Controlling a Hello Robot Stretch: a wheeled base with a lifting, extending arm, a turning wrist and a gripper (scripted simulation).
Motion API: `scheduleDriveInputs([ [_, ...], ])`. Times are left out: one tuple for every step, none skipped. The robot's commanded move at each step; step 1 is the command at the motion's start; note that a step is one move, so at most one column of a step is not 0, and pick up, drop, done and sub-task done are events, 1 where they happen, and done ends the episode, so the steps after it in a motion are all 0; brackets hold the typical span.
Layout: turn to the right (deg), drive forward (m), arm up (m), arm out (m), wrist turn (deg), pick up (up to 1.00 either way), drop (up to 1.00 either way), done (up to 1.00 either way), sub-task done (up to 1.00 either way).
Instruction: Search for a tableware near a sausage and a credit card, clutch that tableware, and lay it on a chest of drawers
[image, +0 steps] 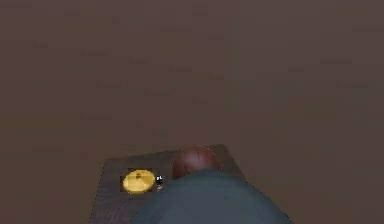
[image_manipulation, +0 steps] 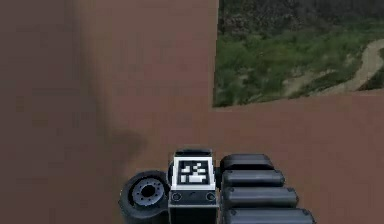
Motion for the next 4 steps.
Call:
scheduleDriveInputs([
  [0.0,0.2,0.0,0.0,0.0,0.0,0.0,0.0,0.0],
  [-9.0,0.0,0.0,0.0,0.0,0.0,0.0,0.0,0.0],
  [3.0,0.0,0.0,0.0,0.0,0.0,0.0,0.0,0.0],
  [9.0,0.0,0.0,0.0,0.0,0.0,0.0,0.0,0.0],
])
